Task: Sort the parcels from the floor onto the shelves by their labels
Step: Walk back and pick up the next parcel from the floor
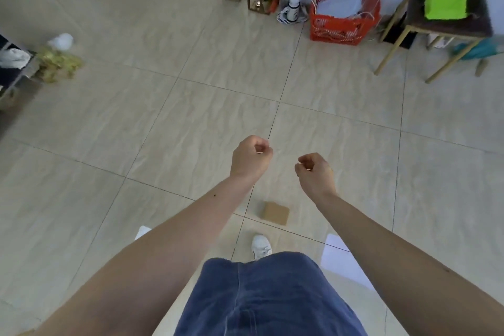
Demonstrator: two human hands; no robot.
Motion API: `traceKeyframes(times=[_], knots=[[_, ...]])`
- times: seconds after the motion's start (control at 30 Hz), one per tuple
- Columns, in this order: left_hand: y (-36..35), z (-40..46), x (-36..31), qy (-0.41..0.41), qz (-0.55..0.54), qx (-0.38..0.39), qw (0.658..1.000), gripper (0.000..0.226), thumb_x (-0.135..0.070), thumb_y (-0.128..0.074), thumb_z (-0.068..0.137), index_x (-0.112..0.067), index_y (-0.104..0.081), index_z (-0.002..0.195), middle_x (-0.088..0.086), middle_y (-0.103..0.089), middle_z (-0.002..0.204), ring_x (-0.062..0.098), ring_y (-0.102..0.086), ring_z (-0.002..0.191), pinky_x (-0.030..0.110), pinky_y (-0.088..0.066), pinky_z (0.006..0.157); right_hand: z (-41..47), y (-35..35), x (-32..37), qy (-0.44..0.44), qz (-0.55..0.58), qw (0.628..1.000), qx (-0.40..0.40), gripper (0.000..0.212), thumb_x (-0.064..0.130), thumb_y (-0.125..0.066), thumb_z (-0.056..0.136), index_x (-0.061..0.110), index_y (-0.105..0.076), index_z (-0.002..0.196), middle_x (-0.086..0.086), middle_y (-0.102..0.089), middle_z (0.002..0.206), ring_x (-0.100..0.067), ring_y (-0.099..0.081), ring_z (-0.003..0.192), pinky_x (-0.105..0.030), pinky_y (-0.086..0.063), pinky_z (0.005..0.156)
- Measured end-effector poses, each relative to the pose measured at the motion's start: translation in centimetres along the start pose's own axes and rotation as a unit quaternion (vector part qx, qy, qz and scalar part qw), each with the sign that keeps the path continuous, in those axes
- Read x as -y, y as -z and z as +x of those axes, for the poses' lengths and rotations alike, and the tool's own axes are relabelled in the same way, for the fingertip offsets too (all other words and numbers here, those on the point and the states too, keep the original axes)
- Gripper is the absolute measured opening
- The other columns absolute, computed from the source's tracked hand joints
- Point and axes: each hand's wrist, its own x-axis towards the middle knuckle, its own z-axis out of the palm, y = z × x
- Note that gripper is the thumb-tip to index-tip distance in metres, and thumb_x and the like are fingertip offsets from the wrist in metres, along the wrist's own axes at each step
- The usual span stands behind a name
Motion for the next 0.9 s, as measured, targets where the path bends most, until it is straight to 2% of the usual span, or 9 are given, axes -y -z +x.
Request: traceKeyframes(times=[0.1, 0.23, 0.37, 0.6, 0.7, 0.83, 0.9], knots=[[0.5, 3.0, -1.1, -0.013, 0.033, 0.036, 0.999, 0.009, -0.022, -0.063, 0.085, -0.022, -0.067, 0.092, -0.017, -0.06, 0.081, -0.005, -0.057, 0.075, 0.015, -0.04, 0.061, 0.9, -1.0, 1.2, -0.027, 0.014, 0.999, -0.035, 0.023, 0.017, -0.055, 0.09, 0.016, -0.063, 0.111, 0.009, -0.06, 0.087, -0.019, -0.06, 0.09, -0.037, -0.051, 0.084], [1.1, 6.9, -2.6, -0.048, 0.084, 0.097, 0.991, 0.005, -0.022, -0.06, 0.085, -0.024, -0.064, 0.087, -0.015, -0.059, 0.08, -0.001, -0.056, 0.073, 0.016, -0.038, 0.059, 1.8, -2.6, 2.4, -0.067, 0.049, 0.993, -0.089, 0.022, 0.015, -0.055, 0.09, 0.016, -0.064, 0.111, 0.005, -0.064, 0.093, -0.016, -0.059, 0.086, -0.027, -0.043, 0.075], [1.5, 10.4, -3.6, -0.091, 0.121, 0.175, 0.973, 0.006, -0.021, -0.061, 0.085, -0.021, -0.065, 0.088, -0.011, -0.06, 0.078, 0.005, -0.058, 0.074, 0.017, -0.042, 0.06, 1.8, -4.4, 3.1, -0.12, 0.106, 0.974, -0.164, 0.023, 0.014, -0.055, 0.09, 0.015, -0.064, 0.112, 0.004, -0.064, 0.093, -0.018, -0.06, 0.089, -0.027, -0.042, 0.075], [1.0, 13.4, -3.9, -0.181, 0.205, 0.31, 0.911, 0.008, -0.021, -0.061, 0.083, -0.019, -0.067, 0.088, -0.013, -0.062, 0.075, 0.008, -0.059, 0.074, 0.017, -0.041, 0.061, 0.7, -8.1, 4.0, -0.213, 0.194, 0.911, -0.294, 0.025, 0.016, -0.055, 0.09, 0.015, -0.064, 0.113, 0.0, -0.068, 0.096, -0.019, -0.058, 0.089, -0.026, -0.04, 0.075], [-0.1, 13.7, -3.7, -0.213, 0.23, 0.352, 0.882, 0.005, -0.02, -0.064, 0.083, -0.019, -0.066, 0.088, -0.015, -0.06, 0.074, 0.009, -0.058, 0.074, 0.018, -0.041, 0.065, 0.0, -9.3, 3.9, -0.241, 0.224, 0.88, -0.342, 0.023, 0.017, -0.055, 0.089, 0.017, -0.064, 0.11, -0.003, -0.071, 0.097, -0.02, -0.062, 0.091, -0.03, -0.045, 0.077], [-2.3, 13.0, -3.2, -0.234, 0.247, 0.4, 0.851, 0.003, -0.02, -0.064, 0.083, -0.022, -0.064, 0.084, -0.016, -0.059, 0.073, 0.002, -0.056, 0.07, 0.011, -0.038, 0.059, -1.0, -10.5, 2.6, -0.276, 0.253, 0.838, -0.396, 0.019, 0.016, -0.055, 0.088, 0.018, -0.064, 0.105, -0.004, -0.07, 0.095, -0.023, -0.064, 0.09, -0.032, -0.049, 0.078], [-3.6, 12.4, -2.9, -0.241, 0.258, 0.421, 0.836, 0.004, -0.019, -0.064, 0.082, -0.022, -0.065, 0.085, -0.016, -0.06, 0.074, 0.004, -0.057, 0.072, 0.014, -0.04, 0.063, -1.4, -10.7, 1.7, -0.293, 0.267, 0.818, -0.417, 0.019, 0.016, -0.056, 0.087, 0.017, -0.064, 0.105, -0.005, -0.07, 0.093, -0.023, -0.065, 0.089, -0.036, -0.052, 0.081]])
